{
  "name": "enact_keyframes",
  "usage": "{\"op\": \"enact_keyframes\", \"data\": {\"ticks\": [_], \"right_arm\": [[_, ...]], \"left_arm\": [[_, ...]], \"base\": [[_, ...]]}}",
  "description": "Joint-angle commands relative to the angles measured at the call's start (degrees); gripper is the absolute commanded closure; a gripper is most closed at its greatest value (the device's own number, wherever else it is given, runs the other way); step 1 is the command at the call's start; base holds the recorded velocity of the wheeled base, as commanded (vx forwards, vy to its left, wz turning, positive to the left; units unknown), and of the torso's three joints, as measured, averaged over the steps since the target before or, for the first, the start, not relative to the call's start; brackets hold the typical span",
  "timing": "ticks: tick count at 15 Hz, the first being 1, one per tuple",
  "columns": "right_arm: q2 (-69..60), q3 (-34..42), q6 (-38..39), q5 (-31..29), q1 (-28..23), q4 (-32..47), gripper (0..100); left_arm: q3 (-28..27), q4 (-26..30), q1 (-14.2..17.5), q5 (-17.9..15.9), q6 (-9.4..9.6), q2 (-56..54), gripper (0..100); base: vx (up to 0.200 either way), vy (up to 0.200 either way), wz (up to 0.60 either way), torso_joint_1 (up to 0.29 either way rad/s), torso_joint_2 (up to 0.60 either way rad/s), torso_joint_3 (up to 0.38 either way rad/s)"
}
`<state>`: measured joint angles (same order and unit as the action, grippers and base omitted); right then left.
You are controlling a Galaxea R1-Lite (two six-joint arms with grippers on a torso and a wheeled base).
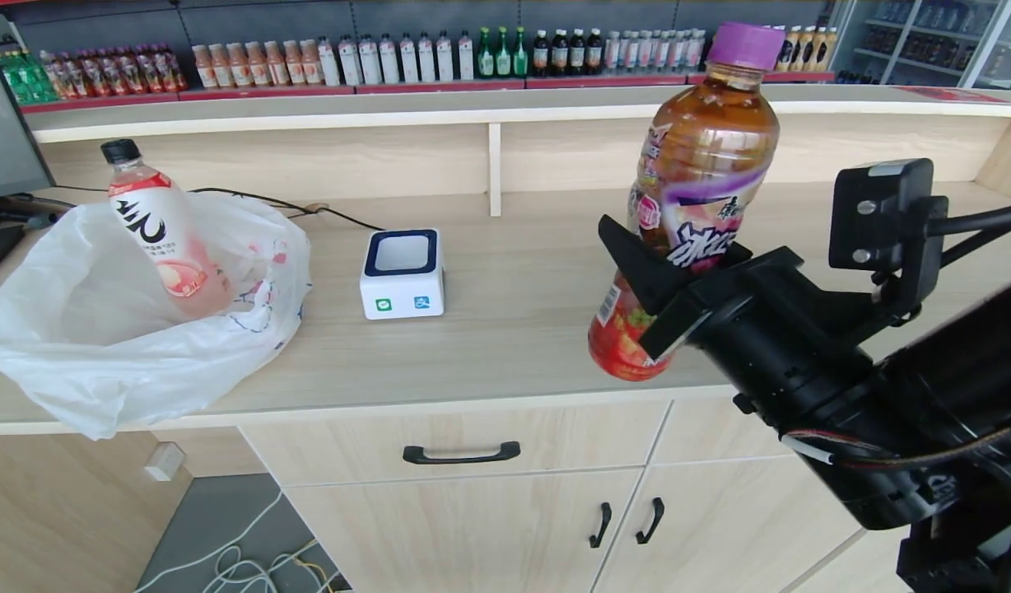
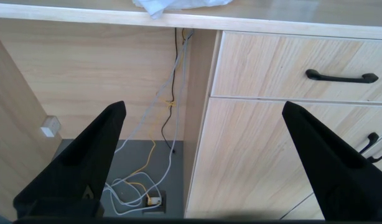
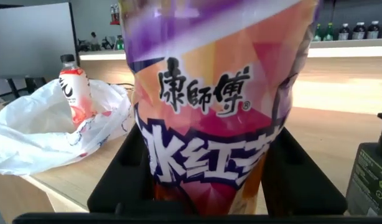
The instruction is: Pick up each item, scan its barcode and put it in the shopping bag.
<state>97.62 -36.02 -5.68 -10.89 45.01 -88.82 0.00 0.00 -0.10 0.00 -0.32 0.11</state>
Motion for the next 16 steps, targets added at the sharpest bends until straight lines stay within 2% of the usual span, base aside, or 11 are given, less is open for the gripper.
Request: {"op": "enact_keyframes", "data": {"ticks": [1,7,13,16], "right_arm": [[1.6,-0.2,-0.3,-0.7,-0.1,-0.6,100],[2.1,2.1,4.1,-1.2,-0.4,-1.2,100],[3.5,1.9,4.5,-0.6,-0.4,-1.2,100],[3.3,1.9,4.5,-0.6,-0.4,-1.2,100]], "left_arm": [[0.0,0.0,0.0,0.0,-0.03,0.0,0],[0.0,0.0,0.0,0.0,0.05,0.0,0],[0.0,0.0,0.0,0.0,-0.03,0.0,0],[0.0,0.0,0.0,0.0,-0.03,0.0,0]], "base": [[0.0,0.0,0.0,0.0,0.0,0.0],[0.0,0.0,0.0,0.0,0.0,0.0],[0.0,0.0,0.0,0.0,0.0,0.0],[0.0,0.2,0.0,-0.001,0.0,0.004]]}}
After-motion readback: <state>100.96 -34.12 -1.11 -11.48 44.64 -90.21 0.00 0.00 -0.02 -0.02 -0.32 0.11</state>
